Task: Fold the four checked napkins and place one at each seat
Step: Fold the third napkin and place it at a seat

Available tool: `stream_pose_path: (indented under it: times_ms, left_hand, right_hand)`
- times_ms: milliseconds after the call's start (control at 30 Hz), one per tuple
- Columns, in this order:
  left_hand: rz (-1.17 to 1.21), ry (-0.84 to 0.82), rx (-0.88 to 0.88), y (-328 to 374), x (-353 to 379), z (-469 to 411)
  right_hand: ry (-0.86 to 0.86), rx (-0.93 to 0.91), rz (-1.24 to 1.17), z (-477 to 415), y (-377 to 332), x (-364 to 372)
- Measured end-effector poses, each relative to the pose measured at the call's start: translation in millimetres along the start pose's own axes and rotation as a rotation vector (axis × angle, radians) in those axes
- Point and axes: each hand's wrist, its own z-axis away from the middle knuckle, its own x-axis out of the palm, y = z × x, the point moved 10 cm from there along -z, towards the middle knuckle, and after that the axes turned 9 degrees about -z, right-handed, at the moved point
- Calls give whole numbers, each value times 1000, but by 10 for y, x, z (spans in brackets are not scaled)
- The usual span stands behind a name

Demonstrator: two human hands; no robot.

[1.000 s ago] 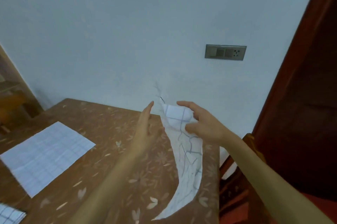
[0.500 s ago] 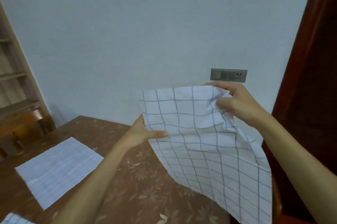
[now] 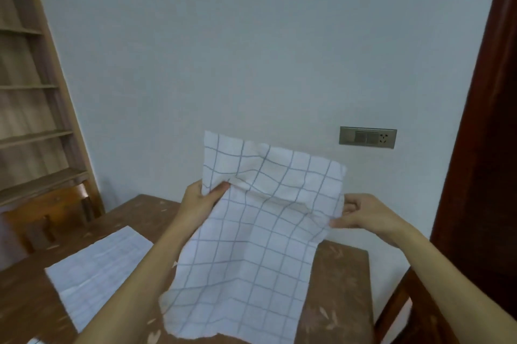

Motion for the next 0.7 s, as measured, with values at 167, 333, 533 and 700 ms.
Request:
stream_pose_path:
  times_ms: [167, 333, 533, 700]
  left_hand:
    - [-91, -34, 24, -9, -253, -17]
    - [-305, -147, 93, -23, -426, 24]
    - [-376, -127, 262, 291, -537, 75]
    - [-224, -79, 312, 543, -594, 95]
  right_hand:
    - [235, -184, 43, -142, -60, -41]
    - [367, -371, -128, -97, -413, -125]
    - [274, -410, -341, -194, -494, -93]
    - [126, -361, -49, -486, -212, 374]
